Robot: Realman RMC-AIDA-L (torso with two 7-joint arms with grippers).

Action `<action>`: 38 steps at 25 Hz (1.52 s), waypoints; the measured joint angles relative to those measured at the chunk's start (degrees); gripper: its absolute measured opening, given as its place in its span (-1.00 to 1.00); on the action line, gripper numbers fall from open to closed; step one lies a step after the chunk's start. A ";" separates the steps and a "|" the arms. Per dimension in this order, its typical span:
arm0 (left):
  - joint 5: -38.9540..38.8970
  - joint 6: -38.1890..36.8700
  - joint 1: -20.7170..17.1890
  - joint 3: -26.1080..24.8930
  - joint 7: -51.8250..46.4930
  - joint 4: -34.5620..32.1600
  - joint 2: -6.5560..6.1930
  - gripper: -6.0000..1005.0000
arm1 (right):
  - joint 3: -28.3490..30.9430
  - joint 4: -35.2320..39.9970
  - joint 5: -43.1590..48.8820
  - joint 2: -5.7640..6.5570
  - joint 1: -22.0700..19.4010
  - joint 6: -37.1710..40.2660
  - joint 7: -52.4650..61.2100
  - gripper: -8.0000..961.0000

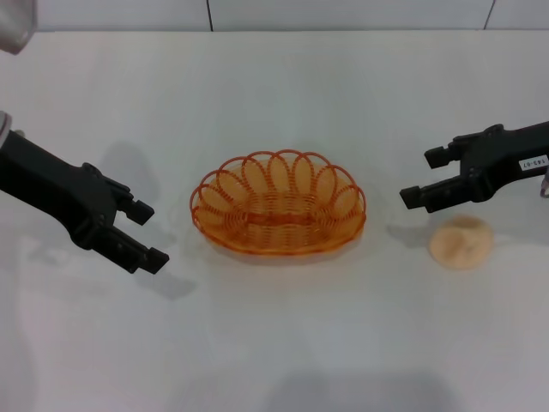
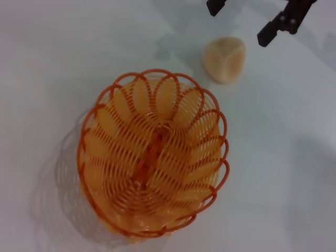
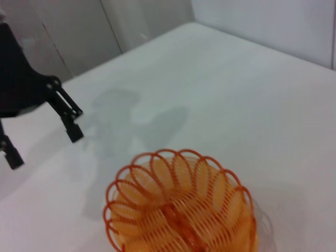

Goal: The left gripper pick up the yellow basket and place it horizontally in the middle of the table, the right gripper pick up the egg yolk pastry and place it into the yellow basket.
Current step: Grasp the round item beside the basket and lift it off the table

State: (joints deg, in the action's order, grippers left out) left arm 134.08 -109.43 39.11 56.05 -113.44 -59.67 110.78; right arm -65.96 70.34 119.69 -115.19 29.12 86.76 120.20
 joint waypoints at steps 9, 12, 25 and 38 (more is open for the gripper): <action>0.37 0.09 -0.09 0.03 -0.25 -0.01 0.16 0.77 | -4.79 6.23 10.97 -0.07 0.03 3.05 5.05 0.81; 0.56 0.16 0.00 0.02 -0.37 -0.01 0.33 0.77 | -7.31 7.57 12.87 -0.13 -0.29 2.98 5.98 0.81; 0.41 0.40 0.02 -0.30 -0.80 -0.01 0.77 0.77 | -9.98 7.00 17.10 -0.34 -0.66 -0.23 6.28 0.72; 0.34 0.52 0.00 -0.42 -1.07 -0.01 0.91 0.77 | -10.58 6.66 18.10 -0.29 -0.83 -1.66 6.36 0.10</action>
State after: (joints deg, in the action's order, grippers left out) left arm 134.42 -108.91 39.11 55.63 -114.51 -59.68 111.69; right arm -76.54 77.00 137.78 -115.49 28.30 85.10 126.56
